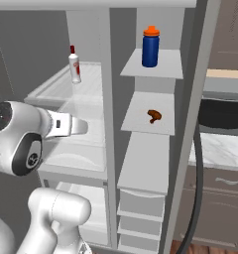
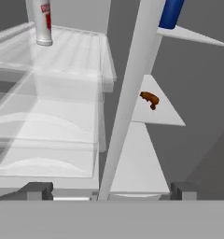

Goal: There's a chicken drumstick in the fridge that needs to be moved to the freezer for freezing. Pick up the chicken drumstick from the fridge, place it on any shelf in the freezer, and close the fridge and freezer doors when done.

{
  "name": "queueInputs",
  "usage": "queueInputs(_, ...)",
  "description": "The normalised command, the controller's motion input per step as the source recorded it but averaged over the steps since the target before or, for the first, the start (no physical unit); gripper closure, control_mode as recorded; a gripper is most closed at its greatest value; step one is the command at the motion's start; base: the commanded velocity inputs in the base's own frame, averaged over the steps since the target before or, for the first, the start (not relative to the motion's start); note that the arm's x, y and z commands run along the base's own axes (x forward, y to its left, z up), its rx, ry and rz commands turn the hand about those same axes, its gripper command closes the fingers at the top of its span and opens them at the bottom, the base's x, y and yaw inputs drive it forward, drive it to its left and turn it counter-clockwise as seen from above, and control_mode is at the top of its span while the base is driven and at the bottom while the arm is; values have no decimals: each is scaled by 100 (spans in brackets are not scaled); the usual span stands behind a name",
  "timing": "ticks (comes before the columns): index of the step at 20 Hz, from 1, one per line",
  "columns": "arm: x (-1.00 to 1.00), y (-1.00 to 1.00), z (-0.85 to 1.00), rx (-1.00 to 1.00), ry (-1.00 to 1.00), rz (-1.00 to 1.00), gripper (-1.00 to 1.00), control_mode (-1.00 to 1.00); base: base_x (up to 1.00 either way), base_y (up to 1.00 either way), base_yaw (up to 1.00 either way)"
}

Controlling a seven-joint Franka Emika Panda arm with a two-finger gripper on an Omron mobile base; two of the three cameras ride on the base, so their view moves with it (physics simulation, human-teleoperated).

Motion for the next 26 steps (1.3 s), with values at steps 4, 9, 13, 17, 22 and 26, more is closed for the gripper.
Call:
queueInputs(4,-25,19,4,1,0,0,-100,-100,0,0,0)
queueInputs(9,-2,16,0,5,0,2,-100,-100,0,0,0)
queueInputs(13,-3,0,0,10,0,4,-100,-100,0,0,0)
queueInputs(17,-5,0,0,13,0,6,-100,-100,0,0,0)
queueInputs(22,-6,0,0,14,-5,12,-100,-100,0,0,0)
queueInputs(26,-5,0,0,6,-14,9,-100,-100,0,0,0)
